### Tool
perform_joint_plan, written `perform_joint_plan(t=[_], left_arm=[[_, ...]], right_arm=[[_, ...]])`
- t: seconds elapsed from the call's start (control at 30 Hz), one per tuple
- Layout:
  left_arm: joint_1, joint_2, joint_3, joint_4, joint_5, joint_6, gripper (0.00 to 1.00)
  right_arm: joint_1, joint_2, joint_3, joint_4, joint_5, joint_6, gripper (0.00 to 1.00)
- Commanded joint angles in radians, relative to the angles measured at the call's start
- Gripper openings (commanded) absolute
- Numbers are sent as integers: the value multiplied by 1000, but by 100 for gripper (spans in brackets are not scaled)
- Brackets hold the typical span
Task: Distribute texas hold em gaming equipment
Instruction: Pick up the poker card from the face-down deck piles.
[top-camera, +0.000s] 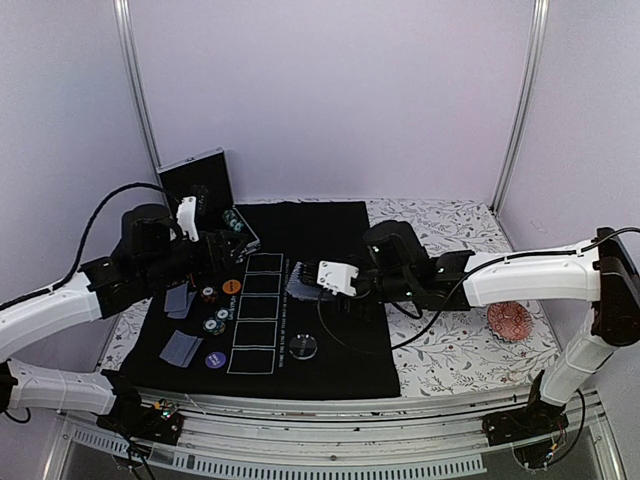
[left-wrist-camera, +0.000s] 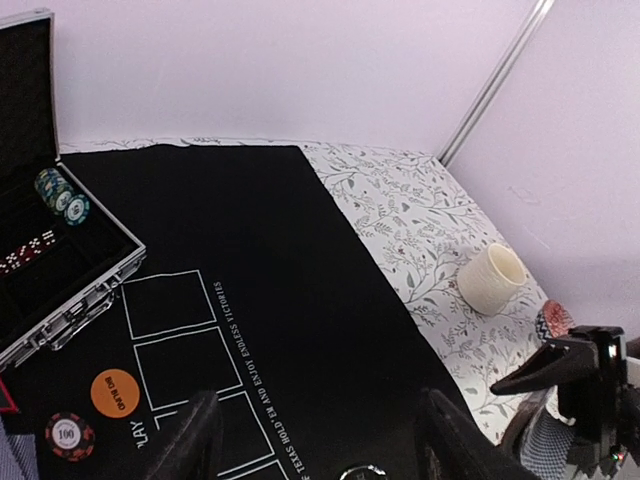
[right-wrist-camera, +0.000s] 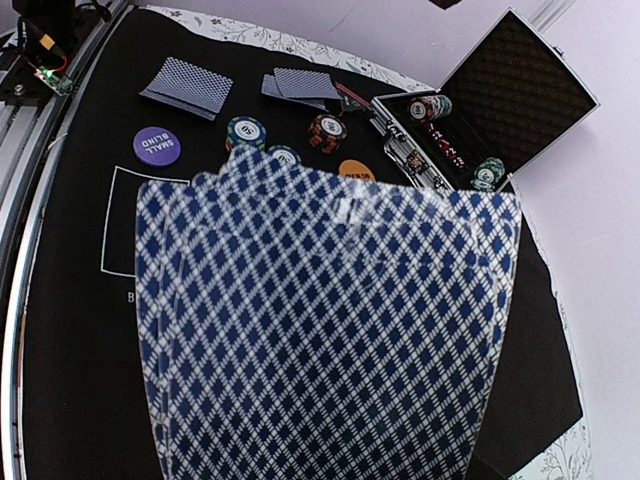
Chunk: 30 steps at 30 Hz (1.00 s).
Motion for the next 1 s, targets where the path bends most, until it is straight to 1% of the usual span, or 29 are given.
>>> perform_joint_plan(t=[0.0,0.07,0.1,0.17,0.23,0.33,0.37,0.4,0.47,0.53,0.6,0.67,0.77,0.87,0.97], left_arm=[[-26,-49,-42,136,64,112,69],[-26,-79,-82,191,109,134,72],[-26,-89,-92,211,149,148,73],[-24,-88,-93,228,245,156,79],[-25,-55,-76,217,384,163,81],[-25,59,-16,160,665,148,83],[-24,100,6,144,739,134,83],[-24,132,34,117,782,115,83],[-22,179,74,50,786,127,84],[-21,187,71,21,710,153,85],[-22,179,50,38,716,159,86],[-23,174,40,70,757,159,91],[-22,169,32,75,739,178,92],[-23,188,41,45,721,202,87],[-23,206,52,28,719,214,78]], right_arm=[[35,40,60,-13,83,71,50],[44,58,74,-28,96,83,50],[51,65,86,-36,101,86,50],[62,74,101,-48,104,92,50],[71,78,108,-50,107,99,50],[79,80,106,-42,120,122,50],[85,79,104,-44,126,128,50],[91,78,100,-46,131,134,50],[101,78,99,-56,137,137,50],[110,74,99,-64,142,141,50],[114,69,95,-62,146,142,50],[115,61,88,-53,146,141,50],[116,57,84,-41,140,136,50],[115,61,92,-41,129,127,50],[117,67,101,-41,127,119,50]])
